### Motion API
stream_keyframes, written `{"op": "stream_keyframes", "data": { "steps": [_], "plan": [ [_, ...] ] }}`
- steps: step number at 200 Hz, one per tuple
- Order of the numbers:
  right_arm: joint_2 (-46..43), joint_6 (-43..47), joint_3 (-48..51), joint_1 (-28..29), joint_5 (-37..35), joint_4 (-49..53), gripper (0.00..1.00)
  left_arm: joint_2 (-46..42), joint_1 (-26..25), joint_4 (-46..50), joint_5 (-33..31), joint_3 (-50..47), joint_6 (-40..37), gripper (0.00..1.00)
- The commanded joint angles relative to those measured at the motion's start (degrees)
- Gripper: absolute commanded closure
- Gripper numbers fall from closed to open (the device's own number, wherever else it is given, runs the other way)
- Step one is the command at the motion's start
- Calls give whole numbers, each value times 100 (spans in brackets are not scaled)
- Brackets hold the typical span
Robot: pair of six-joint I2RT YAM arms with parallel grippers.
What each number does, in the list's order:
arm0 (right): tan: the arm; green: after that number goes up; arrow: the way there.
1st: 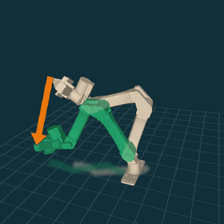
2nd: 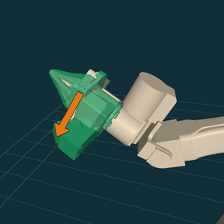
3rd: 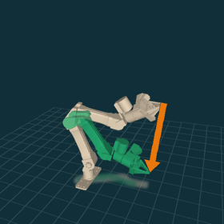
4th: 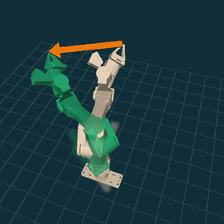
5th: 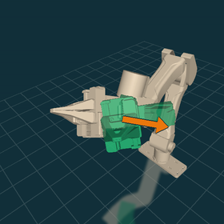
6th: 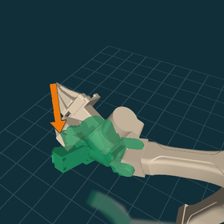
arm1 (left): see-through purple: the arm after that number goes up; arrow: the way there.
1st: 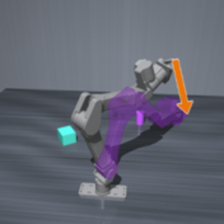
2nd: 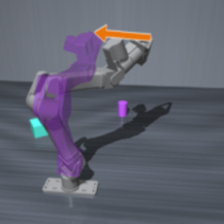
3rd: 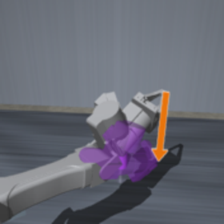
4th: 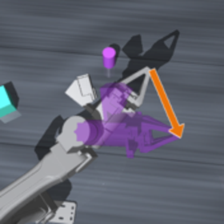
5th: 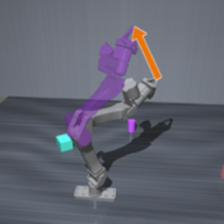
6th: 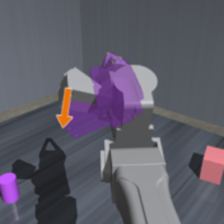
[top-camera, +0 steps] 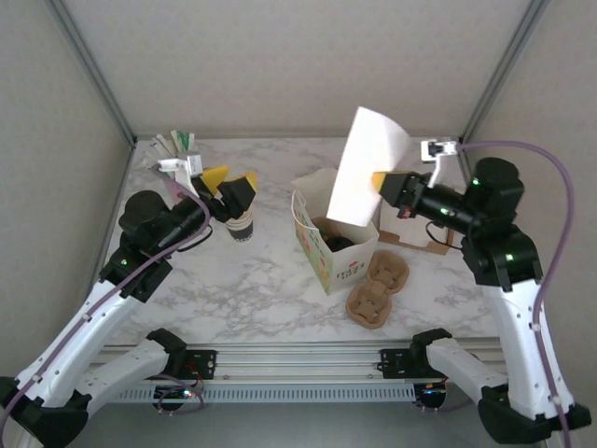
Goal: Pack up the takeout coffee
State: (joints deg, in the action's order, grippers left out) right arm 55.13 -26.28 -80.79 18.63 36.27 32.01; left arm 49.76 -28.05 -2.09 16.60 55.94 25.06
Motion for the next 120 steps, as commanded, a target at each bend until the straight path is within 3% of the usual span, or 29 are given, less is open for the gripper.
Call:
{"op": "stream_keyframes", "data": {
  "steps": [1, 78, 99, 120],
  "plan": [
    [323, 574, -359, 612, -879, 323, 100, 146, -42, 28, -131, 100, -71, 0],
    [1539, 1703, -1064, 2163, -3886, 1062, 100, 457, -42, 257, -232, 215, -129, 0],
    [1647, 1849, -1088, 2368, -4634, 1053, 100, 491, -42, 263, -227, 242, -147, 0],
    [1630, 1924, -965, 2387, -4948, 997, 100, 500, -42, 278, -236, 242, -150, 0]
  ]
}}
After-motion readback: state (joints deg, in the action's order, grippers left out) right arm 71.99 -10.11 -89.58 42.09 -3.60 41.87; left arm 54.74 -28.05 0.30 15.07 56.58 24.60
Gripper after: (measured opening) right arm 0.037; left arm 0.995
